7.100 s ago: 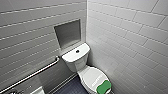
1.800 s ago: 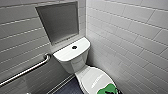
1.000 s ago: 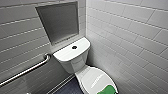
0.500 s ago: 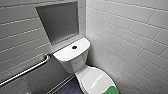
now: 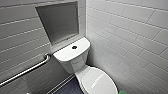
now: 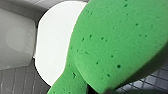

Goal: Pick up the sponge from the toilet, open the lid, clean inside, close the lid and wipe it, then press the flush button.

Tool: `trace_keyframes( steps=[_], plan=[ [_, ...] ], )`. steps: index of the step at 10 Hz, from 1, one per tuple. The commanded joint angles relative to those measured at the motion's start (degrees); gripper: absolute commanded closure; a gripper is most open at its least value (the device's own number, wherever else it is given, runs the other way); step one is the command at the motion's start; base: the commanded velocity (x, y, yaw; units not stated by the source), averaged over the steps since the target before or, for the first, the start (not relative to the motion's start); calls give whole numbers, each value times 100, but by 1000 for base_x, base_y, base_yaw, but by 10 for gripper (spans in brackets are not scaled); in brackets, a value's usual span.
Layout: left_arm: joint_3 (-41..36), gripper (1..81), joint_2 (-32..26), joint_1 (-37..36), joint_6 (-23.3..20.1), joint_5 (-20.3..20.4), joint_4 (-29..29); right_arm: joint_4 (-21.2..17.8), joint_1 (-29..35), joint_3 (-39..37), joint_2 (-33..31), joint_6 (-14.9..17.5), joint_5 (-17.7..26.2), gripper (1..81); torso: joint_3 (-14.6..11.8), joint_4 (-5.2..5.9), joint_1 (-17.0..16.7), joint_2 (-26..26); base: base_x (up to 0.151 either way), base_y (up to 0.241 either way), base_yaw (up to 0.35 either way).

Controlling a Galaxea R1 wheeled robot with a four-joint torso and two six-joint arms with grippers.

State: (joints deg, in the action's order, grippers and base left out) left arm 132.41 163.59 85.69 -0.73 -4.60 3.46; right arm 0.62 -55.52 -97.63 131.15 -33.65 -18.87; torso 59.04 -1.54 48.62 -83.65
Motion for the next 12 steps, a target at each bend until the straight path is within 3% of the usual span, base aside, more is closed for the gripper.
trace_keyframes(
  steps=[1, 6, 8, 12],
  plan=[
    [-1056, 10, -719, -118, 3, -534, 32, 227, -1283, 590, -824, 52, 156, 811, 0, 0, 0, 0, 0, 0, 0],
    [-2000, 10, -1513, -452, 12, -507, 49, 483, -3092, 149, -692, 77, 156, 811, 0, 0, 0, 0, 0, 0, 0],
    [-2475, 10, -1899, -714, 29, -516, 287, 316, -3770, -97, -385, 930, -512, 811, 0, 0, 0, -2, 0, 0, 0],
    [-3123, 10, -2549, -1356, 38, -560, 665, 887, -4227, -333, -191, 992, -539, 811, 0, 0, 0, -7, 0, 0, 0]
  ],
)
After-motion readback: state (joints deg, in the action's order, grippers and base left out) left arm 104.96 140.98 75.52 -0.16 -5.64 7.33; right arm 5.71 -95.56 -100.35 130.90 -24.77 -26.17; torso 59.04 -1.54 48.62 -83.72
